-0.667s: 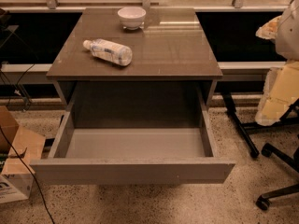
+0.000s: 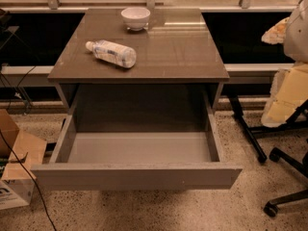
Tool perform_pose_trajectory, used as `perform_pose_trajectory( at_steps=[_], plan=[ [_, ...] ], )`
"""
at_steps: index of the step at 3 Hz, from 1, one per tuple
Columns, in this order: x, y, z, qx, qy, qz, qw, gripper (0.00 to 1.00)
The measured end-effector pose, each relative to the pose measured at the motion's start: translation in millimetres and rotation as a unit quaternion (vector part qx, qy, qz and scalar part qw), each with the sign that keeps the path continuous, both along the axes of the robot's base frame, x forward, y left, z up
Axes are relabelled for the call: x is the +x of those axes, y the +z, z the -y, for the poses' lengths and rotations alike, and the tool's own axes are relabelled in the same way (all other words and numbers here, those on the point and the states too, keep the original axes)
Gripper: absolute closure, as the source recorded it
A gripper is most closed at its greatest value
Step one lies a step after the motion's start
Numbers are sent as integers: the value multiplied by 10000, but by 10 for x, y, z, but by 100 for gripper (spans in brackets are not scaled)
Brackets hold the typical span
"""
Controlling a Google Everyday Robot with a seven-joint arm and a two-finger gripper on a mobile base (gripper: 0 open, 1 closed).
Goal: Close top drawer
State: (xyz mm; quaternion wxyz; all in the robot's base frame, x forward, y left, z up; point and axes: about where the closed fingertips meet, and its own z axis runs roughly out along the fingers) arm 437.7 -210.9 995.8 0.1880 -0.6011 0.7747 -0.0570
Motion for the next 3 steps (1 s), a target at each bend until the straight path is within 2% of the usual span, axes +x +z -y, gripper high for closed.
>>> perform_pose_trajectory(
  at_steps=[1, 2, 3],
  plan=[
    [25, -101, -90, 33, 164, -13, 9999, 31],
    [22, -335, -251, 42, 494, -152, 9987, 54],
    [-54, -701, -327, 25, 761, -411, 9962, 78]
  ],
)
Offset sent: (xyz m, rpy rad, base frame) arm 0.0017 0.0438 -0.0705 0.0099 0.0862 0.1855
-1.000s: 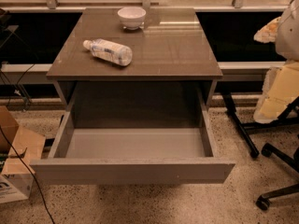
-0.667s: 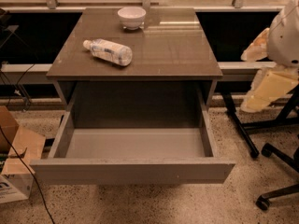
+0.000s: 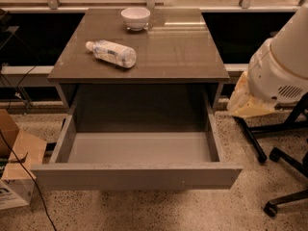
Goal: Close top drawer
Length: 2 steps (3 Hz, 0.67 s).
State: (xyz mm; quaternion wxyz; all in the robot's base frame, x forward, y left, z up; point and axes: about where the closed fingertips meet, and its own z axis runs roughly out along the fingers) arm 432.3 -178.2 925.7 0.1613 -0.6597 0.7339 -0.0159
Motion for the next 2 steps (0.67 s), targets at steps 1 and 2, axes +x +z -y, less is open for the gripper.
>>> perform_pose_trajectory(
  at_steps=[1, 2],
  plan=[
    [-125, -489, 30, -70, 103, -359, 9993, 99],
    [-178, -1002, 114, -64, 39, -735, 9973, 100]
  ],
)
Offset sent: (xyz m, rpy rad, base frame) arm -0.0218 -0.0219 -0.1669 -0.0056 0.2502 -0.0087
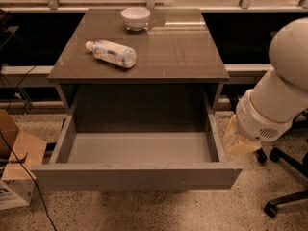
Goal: Close top drawer
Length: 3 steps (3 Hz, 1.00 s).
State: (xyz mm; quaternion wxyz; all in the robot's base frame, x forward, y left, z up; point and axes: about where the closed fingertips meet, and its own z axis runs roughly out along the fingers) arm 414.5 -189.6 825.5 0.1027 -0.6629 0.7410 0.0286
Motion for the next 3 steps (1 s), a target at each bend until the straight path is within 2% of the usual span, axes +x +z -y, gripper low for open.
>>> perform_pose_trajectory(
  at_steps=[2, 3],
  plan=[
    [-16, -102, 0, -34, -15, -105, 9999, 100],
    [-35, -340, -58, -23, -48, -350, 9994, 100]
  ],
)
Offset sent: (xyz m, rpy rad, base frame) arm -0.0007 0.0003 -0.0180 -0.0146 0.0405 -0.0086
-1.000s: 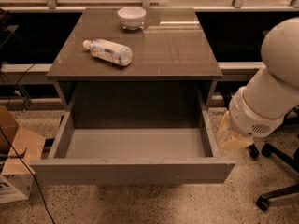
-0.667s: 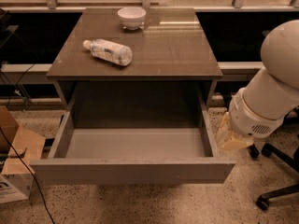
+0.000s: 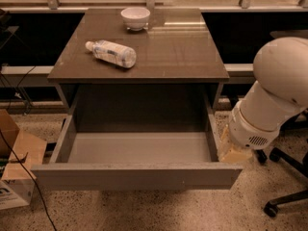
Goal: Close top drawer
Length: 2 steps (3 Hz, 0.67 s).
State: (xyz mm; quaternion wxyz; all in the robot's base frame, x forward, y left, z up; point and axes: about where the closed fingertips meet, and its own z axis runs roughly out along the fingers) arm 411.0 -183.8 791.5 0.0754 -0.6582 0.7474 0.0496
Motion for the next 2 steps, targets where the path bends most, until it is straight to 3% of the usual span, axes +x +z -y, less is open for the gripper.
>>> perform_pose_trajectory(
  at_steps=[2],
  plan=[
    [-129, -679, -80, 146, -111, -671, 9976, 100]
  ],
)
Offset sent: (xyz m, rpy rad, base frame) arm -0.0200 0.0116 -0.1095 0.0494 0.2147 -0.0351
